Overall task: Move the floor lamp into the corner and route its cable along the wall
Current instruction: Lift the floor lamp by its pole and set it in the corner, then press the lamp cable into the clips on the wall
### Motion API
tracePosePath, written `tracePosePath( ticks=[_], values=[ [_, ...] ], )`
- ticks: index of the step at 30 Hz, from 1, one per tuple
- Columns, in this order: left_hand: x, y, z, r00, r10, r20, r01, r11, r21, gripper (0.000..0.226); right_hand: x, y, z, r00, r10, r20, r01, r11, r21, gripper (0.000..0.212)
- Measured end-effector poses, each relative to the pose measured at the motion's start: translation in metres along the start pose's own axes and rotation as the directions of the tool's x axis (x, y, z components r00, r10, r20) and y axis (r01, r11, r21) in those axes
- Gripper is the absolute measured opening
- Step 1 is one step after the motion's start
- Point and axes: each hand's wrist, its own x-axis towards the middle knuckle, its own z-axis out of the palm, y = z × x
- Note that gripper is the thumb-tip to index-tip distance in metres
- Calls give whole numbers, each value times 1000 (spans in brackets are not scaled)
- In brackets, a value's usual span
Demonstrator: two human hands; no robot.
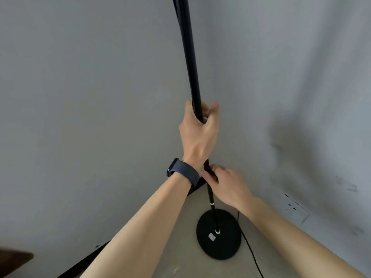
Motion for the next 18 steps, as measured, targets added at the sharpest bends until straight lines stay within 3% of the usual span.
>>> tracePosePath(
  ticks=[3,7,10,12,15,18],
  values=[
    [-18,-49,3,995,91,-29,-90,996,5,24,-2,27,20,999,-35,7,34,995,93,40],
    [-47,-114,12,995,45,-84,-53,994,-92,50,-17,68,52,997,-62,-41,67,987,146,26],
    [-80,-170,22,995,2,-103,-5,1000,-26,63,-32,102,74,1000,-24,-9,25,990,136,28],
    [-104,-197,27,977,65,-203,-52,996,70,72,-48,121,84,1000,14,15,-16,990,138,35],
    [-137,-217,36,951,110,-290,-56,980,190,59,-76,142,89,998,50,34,-53,993,104,30],
    [-156,-223,44,991,45,-128,-21,983,182,33,-98,150,74,995,95,-2,-94,990,107,30]
  ],
)
